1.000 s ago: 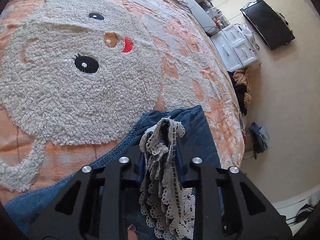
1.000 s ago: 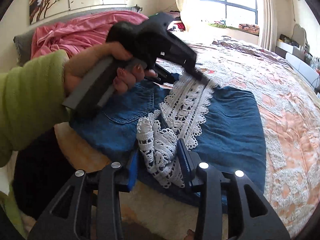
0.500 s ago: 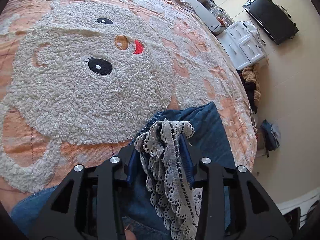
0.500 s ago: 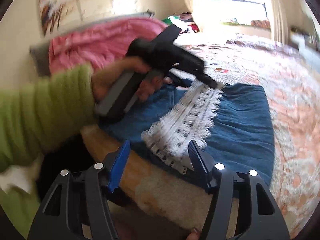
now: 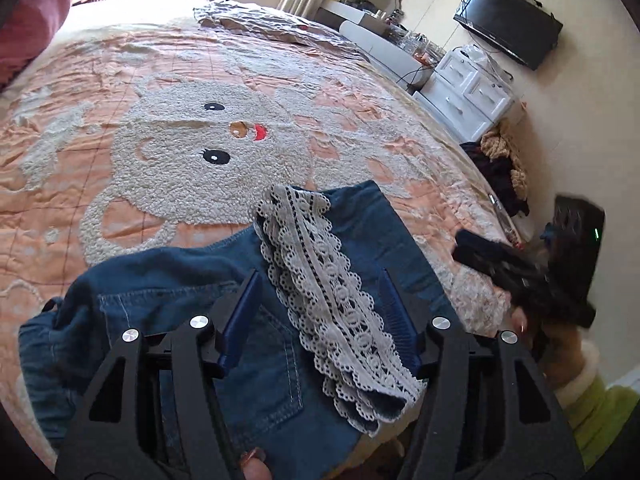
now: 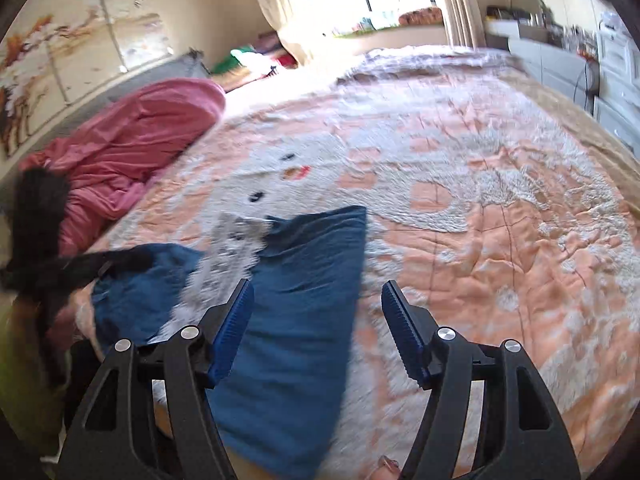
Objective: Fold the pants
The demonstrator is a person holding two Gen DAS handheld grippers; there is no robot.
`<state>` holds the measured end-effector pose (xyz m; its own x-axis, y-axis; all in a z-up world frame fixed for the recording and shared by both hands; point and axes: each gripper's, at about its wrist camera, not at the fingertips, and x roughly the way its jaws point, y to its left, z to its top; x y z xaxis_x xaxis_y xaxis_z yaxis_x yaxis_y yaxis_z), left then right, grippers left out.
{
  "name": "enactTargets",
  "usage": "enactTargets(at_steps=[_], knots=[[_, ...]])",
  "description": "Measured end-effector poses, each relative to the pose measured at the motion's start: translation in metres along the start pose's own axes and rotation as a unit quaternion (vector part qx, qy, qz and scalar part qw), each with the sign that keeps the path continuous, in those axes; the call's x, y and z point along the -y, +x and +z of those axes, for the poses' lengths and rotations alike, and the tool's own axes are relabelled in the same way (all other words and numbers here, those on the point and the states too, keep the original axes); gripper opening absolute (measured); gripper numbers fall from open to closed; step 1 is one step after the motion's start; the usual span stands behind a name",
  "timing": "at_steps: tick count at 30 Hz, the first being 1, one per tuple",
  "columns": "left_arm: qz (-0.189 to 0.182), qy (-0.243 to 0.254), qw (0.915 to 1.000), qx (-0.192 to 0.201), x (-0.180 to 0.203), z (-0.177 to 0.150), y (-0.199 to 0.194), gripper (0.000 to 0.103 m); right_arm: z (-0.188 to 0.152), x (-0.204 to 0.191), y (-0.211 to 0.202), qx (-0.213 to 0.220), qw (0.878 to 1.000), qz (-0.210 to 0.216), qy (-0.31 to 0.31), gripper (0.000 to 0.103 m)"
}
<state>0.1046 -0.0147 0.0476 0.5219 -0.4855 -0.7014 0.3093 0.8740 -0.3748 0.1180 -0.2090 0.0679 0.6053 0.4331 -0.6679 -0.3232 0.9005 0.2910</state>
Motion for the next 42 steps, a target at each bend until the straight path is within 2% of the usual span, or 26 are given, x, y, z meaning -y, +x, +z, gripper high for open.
enactTargets(at_steps=[3, 5, 7, 9, 10, 11, 13, 16, 17, 19, 25, 27, 28, 29, 31, 34, 37, 39, 42], knots=[[0.026, 0.027, 0.9992, 0.015, 0.022, -0.02, -0.001, 0.052, 0.024, 0.02, 0.033, -0.041, 0.999, -0.008, 0.029, 0.065], [0.022, 0.033, 0.9991, 0.015, 0.032, -0.029, 0.001, 0.051, 0.035, 0.024, 0.05, -0.051, 0.998, -0.026, 0.034, 0.065], [0.034, 0.056, 0.9976, 0.021, 0.045, -0.034, 0.003, 0.047, 0.045, 0.022, 0.062, -0.054, 0.998, -0.038, 0.024, 0.064], [0.046, 0.078, 0.9957, 0.018, 0.056, -0.039, 0.008, 0.039, 0.053, 0.013, 0.07, -0.054, 0.998, -0.044, -0.002, 0.048], [0.048, 0.091, 0.9946, 0.012, 0.061, -0.042, 0.012, 0.031, 0.055, 0.007, 0.074, -0.054, 0.997, -0.042, -0.019, 0.031], [0.054, 0.097, 0.9937, 0.01, 0.064, -0.045, 0.016, 0.025, 0.056, 0.002, 0.078, -0.058, 0.997, -0.031, -0.028, 0.024], [0.053, 0.098, 0.9937, -0.009, 0.066, -0.051, 0.027, 0.021, 0.057, -0.005, 0.088, -0.072, 0.996, -0.013, -0.043, 0.024], [0.071, 0.095, 0.9923, -0.035, 0.061, -0.063, 0.044, 0.021, 0.053, -0.015, 0.112, -0.108, 0.989, -0.047, -0.09, 0.022], [0.073, 0.092, 0.9924, -0.037, 0.058, -0.065, 0.046, 0.02, 0.05, -0.014, 0.122, -0.124, 0.986, -0.06, -0.095, 0.022], [0.071, 0.089, 0.9929, -0.034, 0.057, -0.067, 0.046, 0.02, 0.047, -0.01, 0.132, -0.127, 0.986, -0.061, -0.09, 0.022], [0.049, 0.064, 0.9964, -0.026, 0.047, -0.066, 0.041, 0.02, 0.046, -0.006, 0.132, -0.113, 0.989, -0.058, -0.07, 0.024], [0.047, 0.058, 0.997, -0.023, 0.046, -0.064, 0.036, 0.02, 0.047, -0.009, 0.123, -0.104, 0.991, -0.053, -0.068, 0.03], [0.049, 0.057, 0.997, -0.019, 0.047, -0.064, 0.031, 0.021, 0.047, -0.009, 0.117, -0.098, 0.992, -0.045, -0.062, 0.039], [0.053, 0.056, 0.9969, -0.016, 0.048, -0.064, 0.028, 0.023, 0.047, -0.011, 0.11, -0.092, 0.994, -0.036, -0.056, 0.045], [0.066, 0.053, 0.9964, -0.009, 0.047, -0.061, 0.021, 0.032, 0.047, -0.018, 0.097, -0.081, 0.994, -0.034, -0.061, 0.046], [0.074, 0.048, 0.9961, 0.005, 0.045, -0.059, 0.007, 0.033, 0.044, -0.03, 0.082, -0.066, 0.994, -0.036, -0.08, 0.047], [0.091, 0.048, 0.9946, 0.017, 0.044, -0.059, -0.005, 0.039, 0.044, -0.042, 0.067, -0.053, 0.994, -0.03, -0.087, 0.059], [0.098, 0.045, 0.9939, 0.023, 0.042, -0.06, -0.014, 0.041, 0.044, -0.051, 0.059, -0.044, 0.994, -0.026, -0.092, 0.06], [0.105, 0.036, 0.9934, 0.03, 0.037, -0.058, -0.024, 0.048, 0.045, -0.065, 0.048, -0.034, 0.994, -0.019, -0.104, 0.07]])
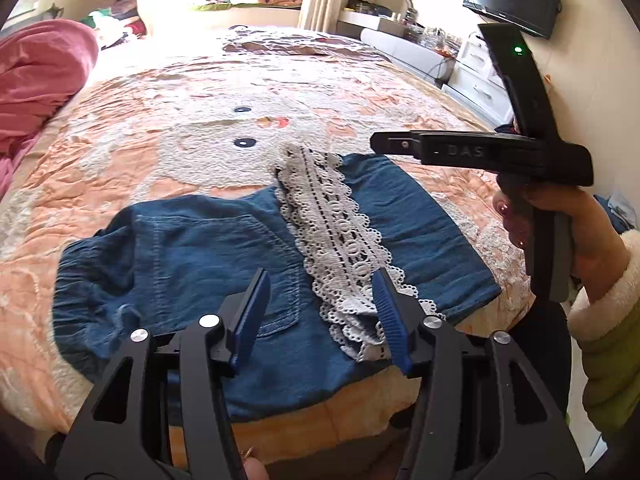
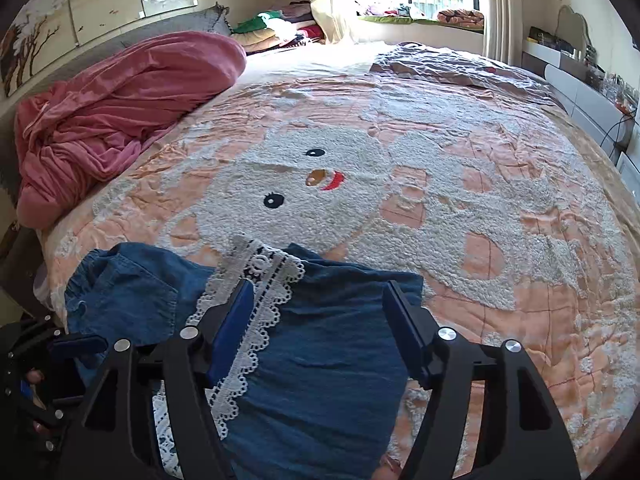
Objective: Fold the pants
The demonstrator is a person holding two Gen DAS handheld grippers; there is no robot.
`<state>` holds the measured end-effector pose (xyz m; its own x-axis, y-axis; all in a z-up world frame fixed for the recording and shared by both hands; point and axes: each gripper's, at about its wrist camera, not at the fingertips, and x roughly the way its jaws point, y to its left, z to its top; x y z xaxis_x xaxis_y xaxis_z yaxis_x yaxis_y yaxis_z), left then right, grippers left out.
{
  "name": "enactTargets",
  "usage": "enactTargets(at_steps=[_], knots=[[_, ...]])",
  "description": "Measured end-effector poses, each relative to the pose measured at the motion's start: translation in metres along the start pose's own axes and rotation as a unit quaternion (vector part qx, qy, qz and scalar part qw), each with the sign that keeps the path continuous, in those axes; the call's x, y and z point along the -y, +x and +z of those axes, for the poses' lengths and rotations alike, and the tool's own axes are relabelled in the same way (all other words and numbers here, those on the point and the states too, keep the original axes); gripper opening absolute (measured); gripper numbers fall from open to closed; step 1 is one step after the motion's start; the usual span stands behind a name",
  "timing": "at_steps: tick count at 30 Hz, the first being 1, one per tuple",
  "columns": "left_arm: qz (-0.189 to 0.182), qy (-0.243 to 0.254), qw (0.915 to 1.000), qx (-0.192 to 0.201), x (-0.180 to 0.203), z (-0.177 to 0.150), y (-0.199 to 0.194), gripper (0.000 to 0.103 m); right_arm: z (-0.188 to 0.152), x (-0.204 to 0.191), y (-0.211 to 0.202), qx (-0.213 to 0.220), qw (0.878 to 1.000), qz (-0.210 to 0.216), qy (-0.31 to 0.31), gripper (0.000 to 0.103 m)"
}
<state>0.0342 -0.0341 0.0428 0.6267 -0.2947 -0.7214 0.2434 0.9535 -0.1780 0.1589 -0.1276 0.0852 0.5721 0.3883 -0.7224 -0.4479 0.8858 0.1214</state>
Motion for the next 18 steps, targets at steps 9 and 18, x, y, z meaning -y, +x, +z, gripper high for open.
enactTargets(at_steps=[9, 18], knots=[[0.016, -0.031, 0.9992, 0.017, -0.027, -0.007, -0.025, 0.073, 0.012, -0.045, -0.023, 0.029, 0.999, 0.016, -0.036, 0.079], [0.034, -0.05, 0.9977, 0.033, -0.048, -0.016, -0.048, 0.09, 0.021, -0.088, -0.024, 0.03, 0.997, 0.034, -0.069, 0.085]])
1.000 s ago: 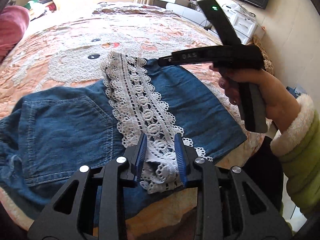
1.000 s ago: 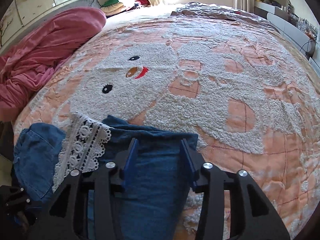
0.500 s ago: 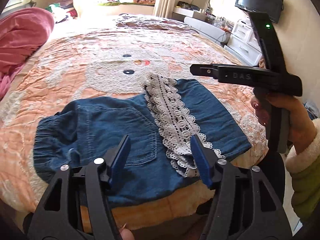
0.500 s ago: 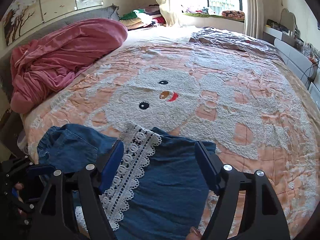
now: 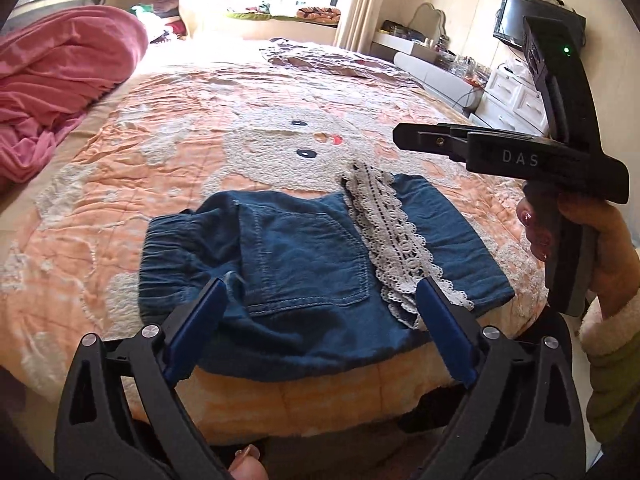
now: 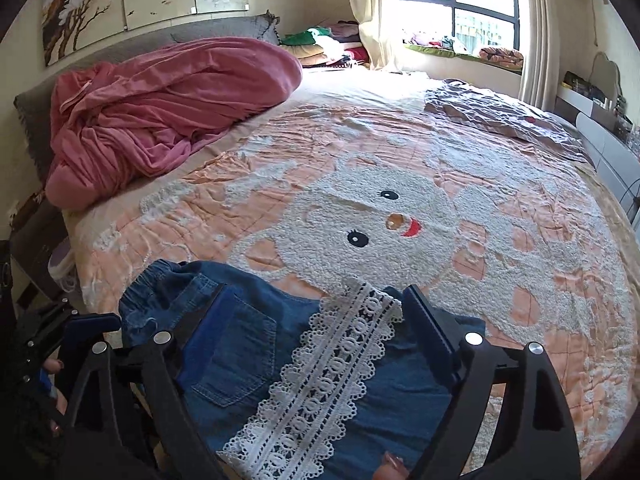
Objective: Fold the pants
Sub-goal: 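Grasp the elastic denim waistband with the right gripper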
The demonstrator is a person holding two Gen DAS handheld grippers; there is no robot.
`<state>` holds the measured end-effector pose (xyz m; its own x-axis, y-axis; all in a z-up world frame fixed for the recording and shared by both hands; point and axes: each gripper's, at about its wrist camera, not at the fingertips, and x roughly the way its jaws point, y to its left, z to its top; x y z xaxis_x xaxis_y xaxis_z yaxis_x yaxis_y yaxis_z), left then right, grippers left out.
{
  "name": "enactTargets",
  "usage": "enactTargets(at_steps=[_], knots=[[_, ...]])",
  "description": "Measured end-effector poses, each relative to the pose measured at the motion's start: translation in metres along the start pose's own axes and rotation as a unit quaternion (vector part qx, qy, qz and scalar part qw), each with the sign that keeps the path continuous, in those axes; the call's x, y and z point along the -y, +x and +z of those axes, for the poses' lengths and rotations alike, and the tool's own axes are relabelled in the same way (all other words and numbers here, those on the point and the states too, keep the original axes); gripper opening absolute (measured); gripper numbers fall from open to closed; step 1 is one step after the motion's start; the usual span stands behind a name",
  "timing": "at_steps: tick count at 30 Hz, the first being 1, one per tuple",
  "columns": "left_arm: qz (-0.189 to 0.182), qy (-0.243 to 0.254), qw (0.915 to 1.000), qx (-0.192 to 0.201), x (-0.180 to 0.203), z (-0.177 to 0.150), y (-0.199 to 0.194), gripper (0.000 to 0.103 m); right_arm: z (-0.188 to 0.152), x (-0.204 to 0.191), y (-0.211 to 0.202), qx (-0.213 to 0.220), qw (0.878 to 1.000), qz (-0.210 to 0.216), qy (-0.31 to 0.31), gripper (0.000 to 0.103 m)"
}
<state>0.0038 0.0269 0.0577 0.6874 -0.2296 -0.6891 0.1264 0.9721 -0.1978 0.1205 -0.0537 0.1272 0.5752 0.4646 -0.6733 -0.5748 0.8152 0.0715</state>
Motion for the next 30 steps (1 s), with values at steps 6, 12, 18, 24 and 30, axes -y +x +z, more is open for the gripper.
enactTargets(at_steps=[6, 12, 18, 24, 30], knots=[[0.016, -0.026, 0.9995, 0.0, -0.023, -0.005, -0.006, 0.091, 0.008, -0.024, 0.012, -0.006, 1.0, 0.013, -0.021, 0.09], [0.028, -0.052, 0.9982, -0.007, -0.047, -0.013, -0.005, 0.092, 0.013, -0.047, 0.031, -0.017, 0.998, 0.035, -0.04, 0.09], [0.03, -0.076, 0.9965, -0.019, -0.067, -0.022, 0.004, 0.092, 0.013, -0.066, 0.059, -0.047, 0.996, 0.05, -0.065, 0.091], [0.016, -0.105, 0.9938, -0.033, -0.082, -0.03, 0.015, 0.092, 0.01, -0.083, 0.089, -0.082, 0.99, 0.064, -0.094, 0.091], [-0.011, -0.131, 0.9903, -0.045, -0.09, -0.035, 0.025, 0.092, 0.012, -0.097, 0.115, -0.108, 0.983, 0.089, -0.122, 0.091]])
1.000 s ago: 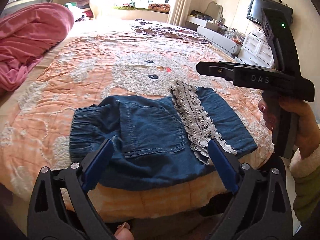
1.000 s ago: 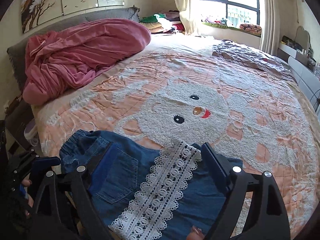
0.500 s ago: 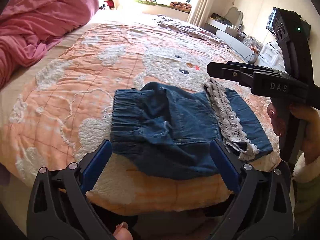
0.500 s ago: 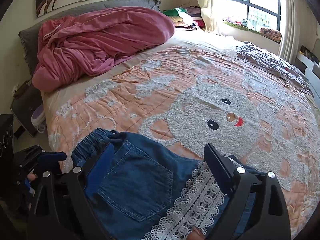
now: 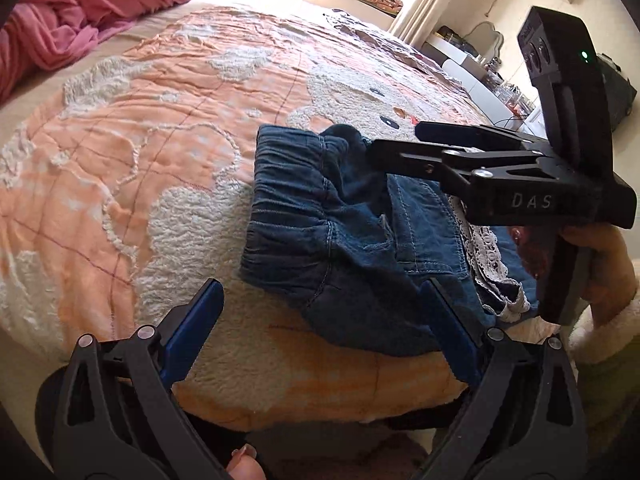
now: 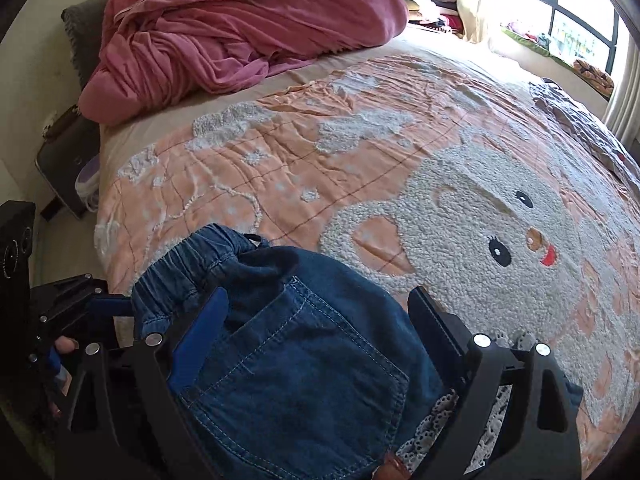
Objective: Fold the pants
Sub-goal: 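Grasp the elastic denim waistband with the right gripper, then fold the waistband over the stacked garments with the right gripper and release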
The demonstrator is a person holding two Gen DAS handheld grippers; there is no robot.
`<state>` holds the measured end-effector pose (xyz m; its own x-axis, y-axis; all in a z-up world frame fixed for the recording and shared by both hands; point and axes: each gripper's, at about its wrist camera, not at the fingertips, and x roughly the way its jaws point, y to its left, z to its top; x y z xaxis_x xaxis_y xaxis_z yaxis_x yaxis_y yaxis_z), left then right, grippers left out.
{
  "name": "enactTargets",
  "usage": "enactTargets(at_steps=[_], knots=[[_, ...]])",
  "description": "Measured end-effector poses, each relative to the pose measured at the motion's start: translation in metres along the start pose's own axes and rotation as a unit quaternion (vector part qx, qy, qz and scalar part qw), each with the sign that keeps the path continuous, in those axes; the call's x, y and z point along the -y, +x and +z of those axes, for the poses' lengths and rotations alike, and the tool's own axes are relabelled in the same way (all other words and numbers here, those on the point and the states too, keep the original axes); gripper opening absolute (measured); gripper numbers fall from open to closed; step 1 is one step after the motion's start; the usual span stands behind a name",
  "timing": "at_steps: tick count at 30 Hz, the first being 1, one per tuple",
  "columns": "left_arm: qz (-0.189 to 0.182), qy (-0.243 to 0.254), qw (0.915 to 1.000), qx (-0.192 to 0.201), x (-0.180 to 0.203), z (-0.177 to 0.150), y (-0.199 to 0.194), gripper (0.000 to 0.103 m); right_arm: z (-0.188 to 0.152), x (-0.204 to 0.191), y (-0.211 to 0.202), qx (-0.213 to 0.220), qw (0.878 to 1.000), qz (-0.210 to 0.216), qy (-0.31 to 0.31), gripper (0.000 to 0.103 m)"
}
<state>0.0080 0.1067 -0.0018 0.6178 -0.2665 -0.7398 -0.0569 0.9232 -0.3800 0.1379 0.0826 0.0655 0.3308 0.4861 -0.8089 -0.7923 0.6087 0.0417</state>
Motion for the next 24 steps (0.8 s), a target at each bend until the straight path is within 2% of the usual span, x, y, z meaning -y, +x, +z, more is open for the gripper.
enactTargets(at_steps=[5, 8, 10, 12, 14, 18, 20, 21, 24], knots=[[-0.017, -0.016, 0.9997, 0.0, -0.002, -0.001, 0.004, 0.092, 0.013, -0.013, 0.016, -0.019, 0.999, 0.027, -0.034, 0.091], [-0.029, -0.025, 0.9993, 0.004, -0.002, 0.001, 0.005, 0.092, 0.021, -0.024, 0.03, -0.044, 0.996, 0.054, -0.063, 0.091], [-0.037, -0.026, 0.999, 0.005, -0.001, 0.002, 0.006, 0.091, 0.026, -0.028, 0.042, -0.065, 0.993, 0.069, -0.071, 0.087], [-0.05, -0.032, 0.9982, 0.005, -0.001, 0.003, 0.008, 0.088, 0.029, -0.03, 0.051, -0.077, 0.99, 0.1, -0.064, 0.073], [-0.055, -0.047, 0.9974, 0.002, -0.004, 0.003, 0.013, 0.087, 0.029, -0.033, 0.062, -0.095, 0.985, 0.133, -0.058, 0.052], [-0.067, -0.069, 0.9953, 0.007, -0.011, 0.003, 0.016, 0.087, 0.025, -0.033, 0.064, -0.092, 0.983, 0.155, -0.04, 0.043], [-0.061, -0.079, 0.9949, 0.016, -0.012, 0.004, 0.015, 0.075, 0.023, -0.025, 0.057, -0.082, 0.982, 0.169, -0.019, 0.036], [-0.059, -0.084, 0.9946, 0.017, -0.013, 0.005, 0.014, 0.073, 0.023, -0.022, 0.052, -0.074, 0.982, 0.171, -0.015, 0.035], [-0.066, -0.103, 0.9924, 0.014, -0.015, 0.011, 0.012, 0.058, 0.021, -0.016, 0.028, -0.042, 0.983, 0.178, -0.003, 0.034]])
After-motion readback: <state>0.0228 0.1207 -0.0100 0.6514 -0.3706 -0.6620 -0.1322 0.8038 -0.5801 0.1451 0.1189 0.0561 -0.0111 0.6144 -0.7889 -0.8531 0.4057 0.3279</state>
